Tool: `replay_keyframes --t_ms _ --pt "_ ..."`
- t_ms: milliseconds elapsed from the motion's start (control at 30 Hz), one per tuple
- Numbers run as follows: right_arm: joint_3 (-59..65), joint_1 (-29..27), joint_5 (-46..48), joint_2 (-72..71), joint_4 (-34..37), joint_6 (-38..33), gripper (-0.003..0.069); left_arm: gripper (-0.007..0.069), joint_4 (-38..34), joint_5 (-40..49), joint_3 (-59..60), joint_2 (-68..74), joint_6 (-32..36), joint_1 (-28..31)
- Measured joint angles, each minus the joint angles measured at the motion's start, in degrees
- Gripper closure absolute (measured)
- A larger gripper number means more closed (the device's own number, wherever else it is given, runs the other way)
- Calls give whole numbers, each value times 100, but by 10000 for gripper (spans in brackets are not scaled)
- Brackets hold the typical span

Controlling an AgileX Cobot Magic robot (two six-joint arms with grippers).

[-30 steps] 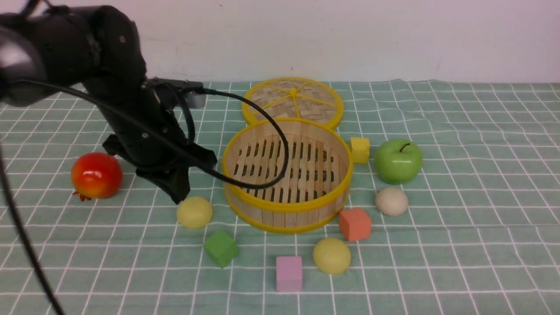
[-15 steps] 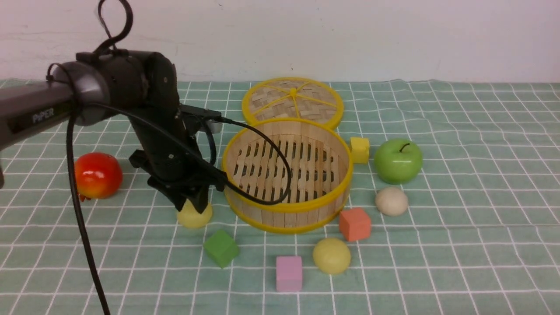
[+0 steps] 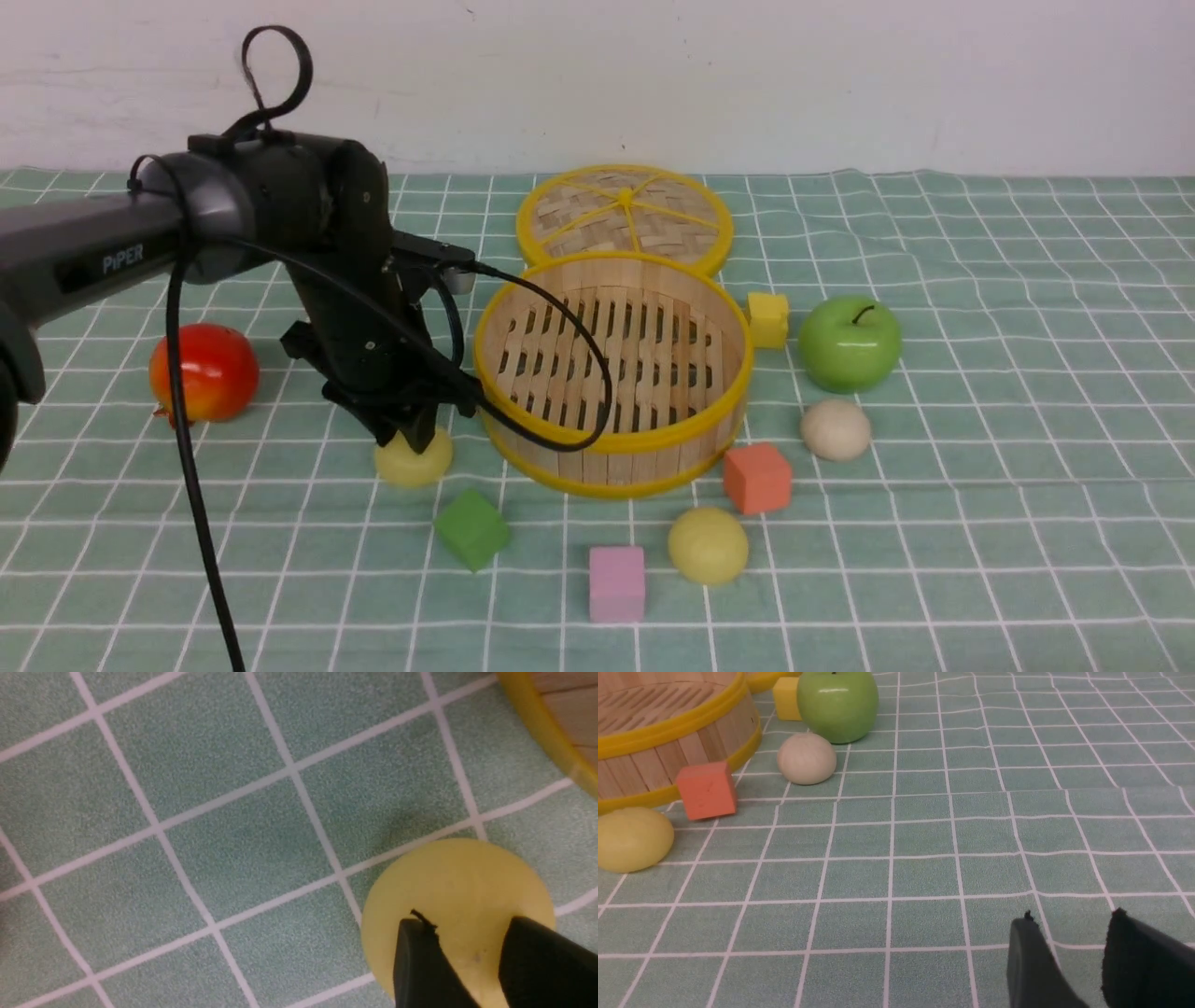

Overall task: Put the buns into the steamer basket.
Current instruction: Use the left arm to grab a steamed stuffed bun, then use the left arm to put the steamed stuffed bun into the steamer

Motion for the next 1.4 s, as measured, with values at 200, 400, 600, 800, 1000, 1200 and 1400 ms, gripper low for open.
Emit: replay_keyframes --t_ms 200,400,600,800,1000,1200,1400 --pt "0 0 0 0 0 0 419 391 -17 -4 -6 21 0 0" --pt "0 0 0 0 0 0 419 559 -17 14 -6 21 0 0" --pt "0 0 0 0 0 0 419 638 2 33 -11 -8 0 0" --pt "0 0 0 0 0 0 419 638 22 317 -189 -424 -159 0" --pt "0 0 0 0 0 0 419 638 -132 783 -896 -959 -247 -306" --pt "0 0 0 0 0 0 419 638 -10 868 -1894 -478 -312 -1059" --pt "0 0 0 0 0 0 419 638 485 926 -2377 478 -588 -1131"
